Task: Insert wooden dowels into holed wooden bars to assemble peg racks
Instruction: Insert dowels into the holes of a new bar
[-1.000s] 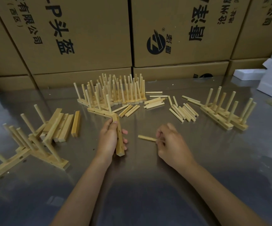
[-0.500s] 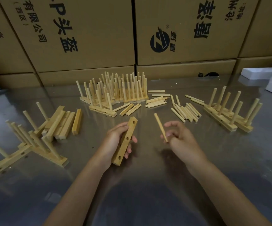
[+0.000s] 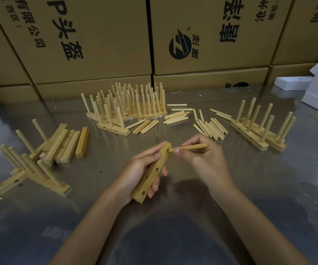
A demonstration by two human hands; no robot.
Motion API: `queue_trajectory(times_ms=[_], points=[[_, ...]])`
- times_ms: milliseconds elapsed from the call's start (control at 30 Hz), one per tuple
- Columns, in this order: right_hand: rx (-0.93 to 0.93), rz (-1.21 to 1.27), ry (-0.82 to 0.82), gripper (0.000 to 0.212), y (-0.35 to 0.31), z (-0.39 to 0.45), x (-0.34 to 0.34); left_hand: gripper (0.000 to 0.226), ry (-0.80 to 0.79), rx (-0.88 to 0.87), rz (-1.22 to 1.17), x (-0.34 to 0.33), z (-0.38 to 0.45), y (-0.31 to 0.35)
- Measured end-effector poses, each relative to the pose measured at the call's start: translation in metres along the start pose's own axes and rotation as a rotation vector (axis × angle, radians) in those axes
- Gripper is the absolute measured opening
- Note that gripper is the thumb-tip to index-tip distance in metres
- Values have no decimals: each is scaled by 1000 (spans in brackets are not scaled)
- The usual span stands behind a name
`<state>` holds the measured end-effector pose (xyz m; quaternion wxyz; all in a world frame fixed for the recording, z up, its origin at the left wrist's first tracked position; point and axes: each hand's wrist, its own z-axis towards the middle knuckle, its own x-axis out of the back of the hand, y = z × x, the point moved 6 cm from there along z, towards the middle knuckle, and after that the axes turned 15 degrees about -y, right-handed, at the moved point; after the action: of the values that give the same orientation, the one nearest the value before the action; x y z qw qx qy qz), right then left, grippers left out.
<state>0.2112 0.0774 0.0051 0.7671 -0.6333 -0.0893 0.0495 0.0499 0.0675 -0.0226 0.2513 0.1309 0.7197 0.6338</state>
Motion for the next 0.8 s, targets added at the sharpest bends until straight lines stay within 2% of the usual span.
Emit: queue_trajectory(times_ms=[467, 633, 733, 800], points=[[206, -213, -8, 22, -4, -3, -6, 38, 43, -32, 49, -1, -4, 2], [125, 100, 93, 19, 12, -10, -10, 38, 76, -47, 39, -4, -2, -2], [41, 345, 104, 15, 18, -10, -12, 38, 100, -58, 65, -4, 0, -2], [7, 406, 110, 15, 20, -9, -12, 39, 115, -53, 86, -4, 1, -3]])
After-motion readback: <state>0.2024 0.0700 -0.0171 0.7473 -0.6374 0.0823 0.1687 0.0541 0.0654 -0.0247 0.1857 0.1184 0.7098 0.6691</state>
